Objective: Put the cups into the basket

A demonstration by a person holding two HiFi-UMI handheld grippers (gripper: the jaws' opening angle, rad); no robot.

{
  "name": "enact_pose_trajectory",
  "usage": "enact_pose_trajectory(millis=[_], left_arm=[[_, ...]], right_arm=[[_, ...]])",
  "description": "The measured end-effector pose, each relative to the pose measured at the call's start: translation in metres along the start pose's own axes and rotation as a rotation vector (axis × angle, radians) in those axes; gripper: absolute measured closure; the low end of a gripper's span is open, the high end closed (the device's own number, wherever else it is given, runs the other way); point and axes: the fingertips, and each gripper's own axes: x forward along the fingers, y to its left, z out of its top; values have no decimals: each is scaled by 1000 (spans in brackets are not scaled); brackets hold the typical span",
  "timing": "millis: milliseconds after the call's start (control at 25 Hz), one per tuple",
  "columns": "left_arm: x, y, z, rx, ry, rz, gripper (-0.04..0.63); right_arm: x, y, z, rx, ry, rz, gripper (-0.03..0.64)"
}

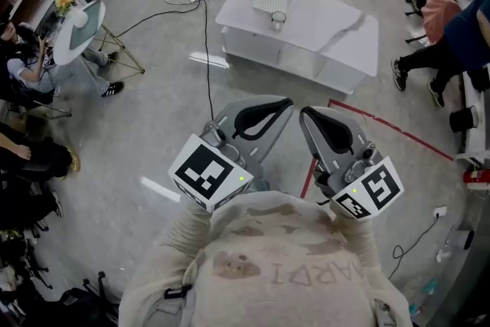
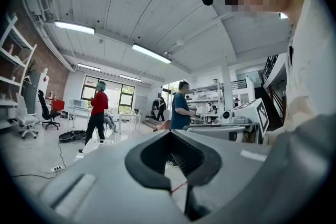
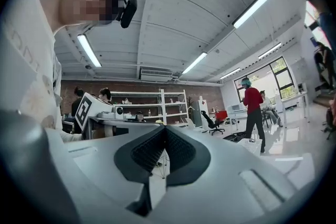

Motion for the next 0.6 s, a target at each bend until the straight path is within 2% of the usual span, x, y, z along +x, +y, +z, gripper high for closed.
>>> enact_pose_trajectory(millis=[320, 440, 600], left_arm=[[6, 38, -6, -8, 2, -26, 595], [17, 49, -8, -36, -1, -26, 595], [38, 69, -10, -22, 4, -14, 595]], right_arm=[[27, -16, -16, 3, 48, -40, 594], [33, -32, -18, 23, 50, -48, 594], [48, -60, -18, 47, 49, -34, 594]])
